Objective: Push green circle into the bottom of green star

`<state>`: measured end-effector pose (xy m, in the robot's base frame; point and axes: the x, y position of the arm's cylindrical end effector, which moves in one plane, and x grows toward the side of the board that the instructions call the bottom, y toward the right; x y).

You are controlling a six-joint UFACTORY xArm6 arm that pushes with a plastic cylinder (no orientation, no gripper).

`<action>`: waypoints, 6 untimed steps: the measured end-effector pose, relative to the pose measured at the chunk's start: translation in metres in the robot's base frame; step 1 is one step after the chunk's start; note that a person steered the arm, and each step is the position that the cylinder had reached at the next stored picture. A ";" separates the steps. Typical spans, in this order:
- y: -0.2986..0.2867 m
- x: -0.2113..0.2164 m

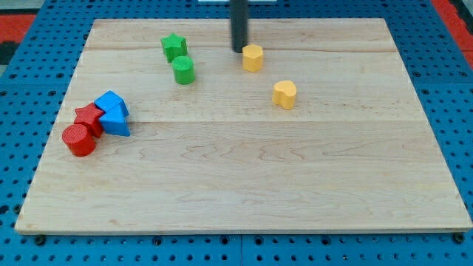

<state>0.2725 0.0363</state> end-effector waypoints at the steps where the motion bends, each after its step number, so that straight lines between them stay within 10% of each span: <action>1: 0.052 0.052; 6: -0.091 0.092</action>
